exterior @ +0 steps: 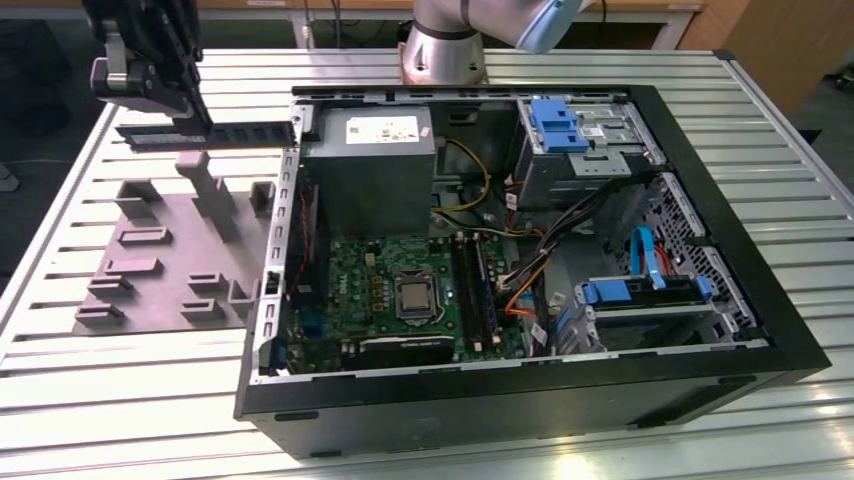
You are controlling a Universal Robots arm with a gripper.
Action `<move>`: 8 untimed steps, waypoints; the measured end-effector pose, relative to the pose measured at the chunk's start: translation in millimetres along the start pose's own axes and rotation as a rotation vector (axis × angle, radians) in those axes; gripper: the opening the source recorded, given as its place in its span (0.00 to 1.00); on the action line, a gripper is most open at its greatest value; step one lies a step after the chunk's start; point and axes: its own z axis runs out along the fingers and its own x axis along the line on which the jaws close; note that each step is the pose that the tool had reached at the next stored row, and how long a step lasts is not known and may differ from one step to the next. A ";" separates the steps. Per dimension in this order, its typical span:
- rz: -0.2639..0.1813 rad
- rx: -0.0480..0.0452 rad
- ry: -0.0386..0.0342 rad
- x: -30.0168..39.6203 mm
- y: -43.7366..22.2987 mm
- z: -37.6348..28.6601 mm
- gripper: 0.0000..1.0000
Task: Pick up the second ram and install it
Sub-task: 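Pick up the second ram and move it above second insertion slot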
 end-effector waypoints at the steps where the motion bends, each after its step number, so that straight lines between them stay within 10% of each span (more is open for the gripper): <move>1: 0.000 0.0000 0.0000 0.0 -1.4 -0.1 0.12; 8: 0.000 0.0000 0.0000 -0.1 -11.3 -0.5 0.12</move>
